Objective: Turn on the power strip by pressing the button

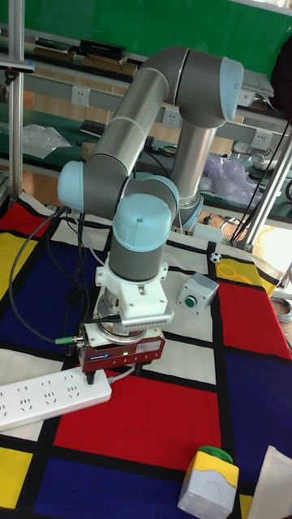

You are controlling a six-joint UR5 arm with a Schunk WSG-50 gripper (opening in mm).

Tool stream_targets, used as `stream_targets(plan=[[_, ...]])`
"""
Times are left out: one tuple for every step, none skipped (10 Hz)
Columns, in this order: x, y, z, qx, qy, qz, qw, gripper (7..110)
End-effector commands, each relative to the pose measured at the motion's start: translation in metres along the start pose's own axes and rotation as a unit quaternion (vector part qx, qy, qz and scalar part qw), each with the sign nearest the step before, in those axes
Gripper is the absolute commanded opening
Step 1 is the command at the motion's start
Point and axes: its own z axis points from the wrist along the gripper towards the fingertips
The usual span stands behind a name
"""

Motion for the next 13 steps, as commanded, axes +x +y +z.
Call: stream_targets(plan=[[-0.002, 0.0, -0.002, -0.004, -0.003, 0.004, 1.0, 88], [-0.002, 0.001, -0.003, -0.004, -0.003, 0.004, 1.0, 88], [-0.002, 0.0, -0.004, -0.002, -0.003, 0.005, 1.0, 88], [-0.002, 0.001, -0.005, -0.002, -0.003, 0.005, 1.0, 88], [-0.003, 0.0, -0.006, -0.001, -0.002, 0.006, 1.0, 88], [-0.003, 0.001, -0.01, 0.0, -0.002, 0.007, 1.0, 88], [-0.003, 0.003, -0.017, -0.001, -0.003, 0.009, 1.0, 88], [-0.003, 0.002, -0.033, -0.004, -0.003, 0.009, 1.0, 88], [-0.001, 0.0, -0.049, -0.004, -0.005, 0.009, 0.9999, 88], [-0.001, 0.001, -0.063, -0.008, -0.013, 0.006, 0.9999, 88], [-0.001, 0.001, -0.077, -0.008, -0.023, -0.001, 0.9997, 88], [0.001, 0.0, -0.092, -0.005, -0.03, -0.007, 0.9995, 88], [0.004, 0.004, -0.103, -0.011, -0.036, -0.004, 0.9993, 88]])
